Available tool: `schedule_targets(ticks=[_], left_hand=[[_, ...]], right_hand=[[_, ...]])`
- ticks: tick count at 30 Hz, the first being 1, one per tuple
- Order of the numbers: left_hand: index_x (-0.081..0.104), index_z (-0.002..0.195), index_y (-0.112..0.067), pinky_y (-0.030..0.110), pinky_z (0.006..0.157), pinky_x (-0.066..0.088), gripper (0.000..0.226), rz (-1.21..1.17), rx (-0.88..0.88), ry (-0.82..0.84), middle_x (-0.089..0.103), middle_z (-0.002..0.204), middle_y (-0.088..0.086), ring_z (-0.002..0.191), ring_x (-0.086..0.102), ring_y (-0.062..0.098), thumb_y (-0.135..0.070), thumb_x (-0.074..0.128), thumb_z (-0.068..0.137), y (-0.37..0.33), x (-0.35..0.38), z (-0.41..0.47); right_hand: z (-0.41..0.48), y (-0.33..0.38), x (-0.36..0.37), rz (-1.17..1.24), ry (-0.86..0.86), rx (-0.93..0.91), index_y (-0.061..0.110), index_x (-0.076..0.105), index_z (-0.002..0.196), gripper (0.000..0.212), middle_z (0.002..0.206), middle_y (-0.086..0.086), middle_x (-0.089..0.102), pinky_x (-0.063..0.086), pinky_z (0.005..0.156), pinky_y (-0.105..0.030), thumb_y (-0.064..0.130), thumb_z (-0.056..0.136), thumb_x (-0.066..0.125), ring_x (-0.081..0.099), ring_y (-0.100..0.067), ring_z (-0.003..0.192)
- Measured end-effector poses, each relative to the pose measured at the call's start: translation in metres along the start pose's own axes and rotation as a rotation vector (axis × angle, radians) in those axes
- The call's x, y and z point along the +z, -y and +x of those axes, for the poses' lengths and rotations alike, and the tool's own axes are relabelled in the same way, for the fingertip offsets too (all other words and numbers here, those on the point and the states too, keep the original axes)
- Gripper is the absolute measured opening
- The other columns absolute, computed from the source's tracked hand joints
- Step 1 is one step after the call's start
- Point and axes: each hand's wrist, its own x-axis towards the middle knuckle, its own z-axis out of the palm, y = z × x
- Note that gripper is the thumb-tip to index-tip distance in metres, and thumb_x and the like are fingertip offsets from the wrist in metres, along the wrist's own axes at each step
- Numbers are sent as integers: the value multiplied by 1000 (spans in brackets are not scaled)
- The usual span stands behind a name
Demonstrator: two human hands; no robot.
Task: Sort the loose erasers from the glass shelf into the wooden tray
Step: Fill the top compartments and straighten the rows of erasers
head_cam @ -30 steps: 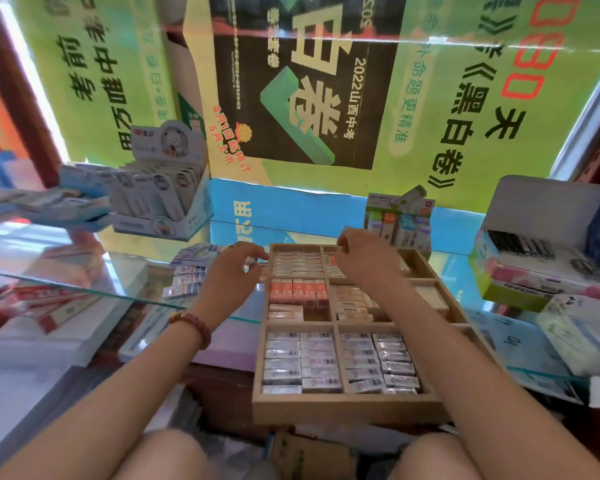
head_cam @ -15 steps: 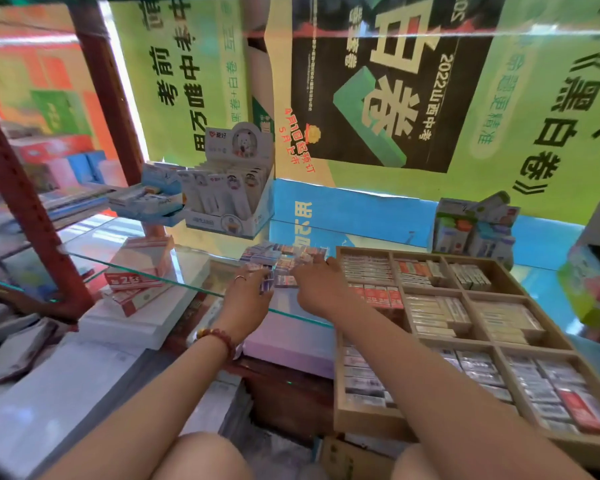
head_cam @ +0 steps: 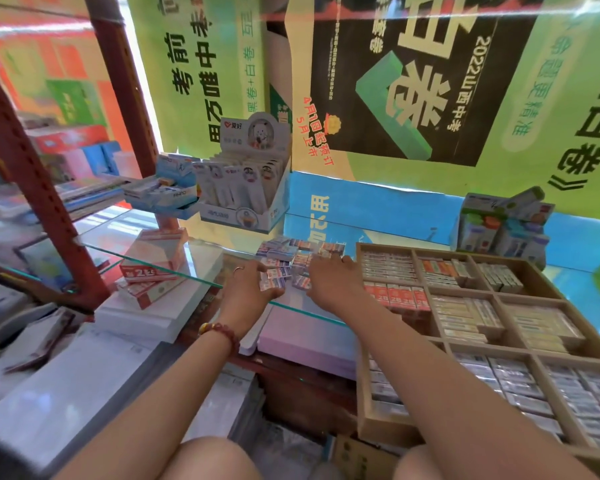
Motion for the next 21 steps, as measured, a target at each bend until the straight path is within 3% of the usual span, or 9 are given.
schedule_targets(ticks=[6, 12, 14, 17, 21], left_hand=[[56, 117, -5, 31, 93, 44, 42, -26, -25, 84, 59, 118, 13, 108, 55, 23, -1, 71, 78, -3, -11, 1], [60, 111, -15, 39, 89, 50, 34, -30, 38, 99, 56, 106, 4, 96, 56, 20, -8, 71, 79, -3, -13, -3], [61, 111, -9, 34, 77, 55, 32, -162, 51, 126, 57, 104, 6, 84, 58, 19, -2, 67, 81, -9, -12, -5], [59, 111, 4, 14, 59, 53, 29, -511, -27, 143, 59, 91, 9, 69, 57, 13, 9, 62, 83, -21, -13, -11], [57, 107, -5, 12, 63, 52, 30, -768, -130, 68, 61, 89, 7, 72, 58, 10, 9, 62, 82, -26, -19, -13]], right_hand=[[-3, -1, -7, 8, 38, -12, 10, 56, 117, 31, 122, -9, 59, 36, 100, -38, 22, 88, 58, 49, -29, 120], [-2, -3, -11, 419, -124, 72, 16, 54, 118, 39, 115, -4, 64, 41, 90, -35, 29, 83, 64, 58, -26, 109], [-3, -1, -12, 571, -143, 37, 19, 58, 117, 38, 116, -2, 64, 45, 87, -33, 28, 81, 67, 59, -23, 107], [-5, 5, -8, 736, -102, -49, 17, 59, 113, 34, 114, -4, 64, 49, 86, -34, 23, 82, 68, 60, -22, 101], [-3, 11, -6, 890, -200, -28, 18, 58, 108, 26, 99, -3, 64, 49, 77, -33, 22, 84, 66, 60, -20, 86]])
